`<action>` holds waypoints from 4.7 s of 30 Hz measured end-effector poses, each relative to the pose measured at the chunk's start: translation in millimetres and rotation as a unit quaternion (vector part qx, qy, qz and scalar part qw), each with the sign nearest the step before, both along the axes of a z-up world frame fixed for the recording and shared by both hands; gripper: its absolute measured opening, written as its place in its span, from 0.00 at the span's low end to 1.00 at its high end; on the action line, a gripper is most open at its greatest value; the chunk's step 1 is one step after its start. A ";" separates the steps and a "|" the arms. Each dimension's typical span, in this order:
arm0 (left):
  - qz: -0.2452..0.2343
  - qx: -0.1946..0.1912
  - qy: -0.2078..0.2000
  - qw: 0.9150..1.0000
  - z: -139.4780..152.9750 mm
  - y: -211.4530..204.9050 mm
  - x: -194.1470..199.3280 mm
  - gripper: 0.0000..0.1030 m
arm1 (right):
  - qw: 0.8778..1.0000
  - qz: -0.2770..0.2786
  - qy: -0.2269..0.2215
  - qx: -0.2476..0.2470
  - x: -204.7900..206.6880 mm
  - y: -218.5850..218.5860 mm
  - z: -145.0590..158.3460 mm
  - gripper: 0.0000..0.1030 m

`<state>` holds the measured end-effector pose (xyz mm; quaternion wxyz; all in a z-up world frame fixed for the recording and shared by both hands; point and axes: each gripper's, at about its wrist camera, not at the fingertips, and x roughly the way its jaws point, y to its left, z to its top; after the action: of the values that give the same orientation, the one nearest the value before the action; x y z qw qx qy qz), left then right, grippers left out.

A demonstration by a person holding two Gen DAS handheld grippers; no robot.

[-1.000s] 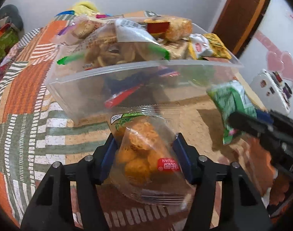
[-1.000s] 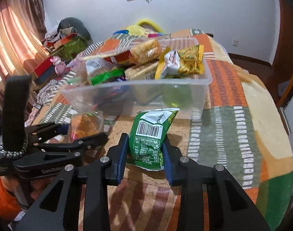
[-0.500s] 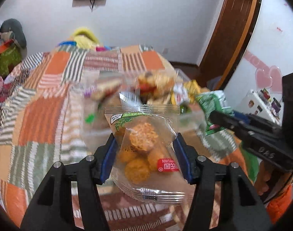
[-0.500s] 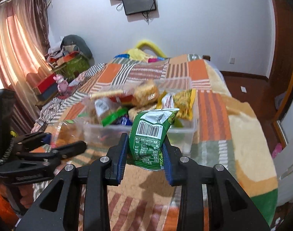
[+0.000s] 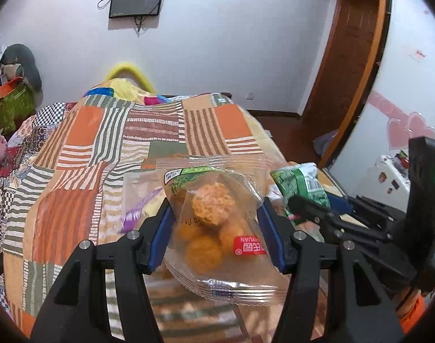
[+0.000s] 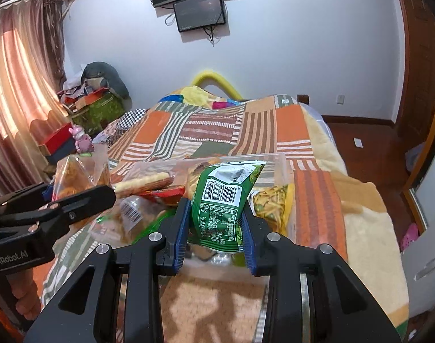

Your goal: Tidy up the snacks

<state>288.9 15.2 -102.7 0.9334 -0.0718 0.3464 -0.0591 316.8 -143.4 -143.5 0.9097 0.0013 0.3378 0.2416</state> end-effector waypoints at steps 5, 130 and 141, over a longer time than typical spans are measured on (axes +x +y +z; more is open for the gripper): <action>0.022 0.002 0.017 1.000 -13.3 7.8 28.1 0.57 | 1.000 0.000 0.022 -0.001 13.2 3.4 -12.0 0.29; 0.038 0.038 -0.213 0.976 115.3 -2.4 -210.8 1.00 | 0.978 -0.033 -0.204 0.036 -174.8 -31.5 122.7 1.00; 0.031 0.034 -0.208 0.977 114.0 -1.5 -209.2 1.00 | 0.978 -0.032 -0.202 0.035 -175.9 -30.8 122.1 1.00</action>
<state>79.7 13.7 11.3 0.9884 -0.0369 0.1441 -0.0319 140.9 -174.2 -21.4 0.9659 -0.0049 0.1382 0.2189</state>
